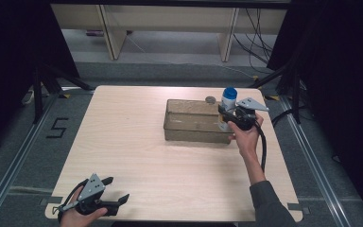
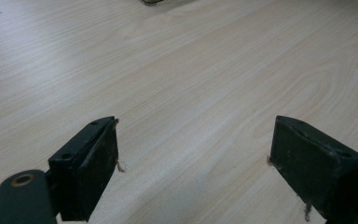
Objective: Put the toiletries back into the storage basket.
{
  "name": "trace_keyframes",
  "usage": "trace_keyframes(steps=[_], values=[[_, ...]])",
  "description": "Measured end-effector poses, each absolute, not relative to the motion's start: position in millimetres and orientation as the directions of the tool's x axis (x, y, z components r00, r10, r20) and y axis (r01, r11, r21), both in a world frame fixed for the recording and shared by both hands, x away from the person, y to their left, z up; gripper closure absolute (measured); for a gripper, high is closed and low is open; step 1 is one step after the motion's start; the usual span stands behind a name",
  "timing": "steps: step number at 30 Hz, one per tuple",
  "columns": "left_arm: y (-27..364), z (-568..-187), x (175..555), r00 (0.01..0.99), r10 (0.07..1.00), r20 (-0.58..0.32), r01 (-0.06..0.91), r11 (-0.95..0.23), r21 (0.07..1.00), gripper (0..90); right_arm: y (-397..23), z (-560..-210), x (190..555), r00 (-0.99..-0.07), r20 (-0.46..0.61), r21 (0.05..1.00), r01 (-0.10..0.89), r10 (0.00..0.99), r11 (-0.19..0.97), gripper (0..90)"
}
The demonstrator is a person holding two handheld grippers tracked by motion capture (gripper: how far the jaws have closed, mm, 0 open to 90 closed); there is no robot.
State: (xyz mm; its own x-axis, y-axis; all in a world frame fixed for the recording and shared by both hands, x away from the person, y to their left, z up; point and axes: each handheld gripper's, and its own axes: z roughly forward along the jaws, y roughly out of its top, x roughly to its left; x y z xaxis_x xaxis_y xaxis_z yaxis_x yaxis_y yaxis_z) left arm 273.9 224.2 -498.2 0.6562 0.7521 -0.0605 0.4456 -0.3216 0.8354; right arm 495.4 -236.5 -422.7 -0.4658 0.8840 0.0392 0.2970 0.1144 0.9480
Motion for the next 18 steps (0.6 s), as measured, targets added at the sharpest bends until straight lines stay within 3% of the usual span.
trace_keyframes(steps=[18], values=[[224, -498, 274, 0.660, 0.748, -0.067, 0.440, -0.314, 0.841, 14.9, -235, -440, 500, -0.469, 0.032, 0.938, 0.319, 0.883, 0.136, 56.1]])
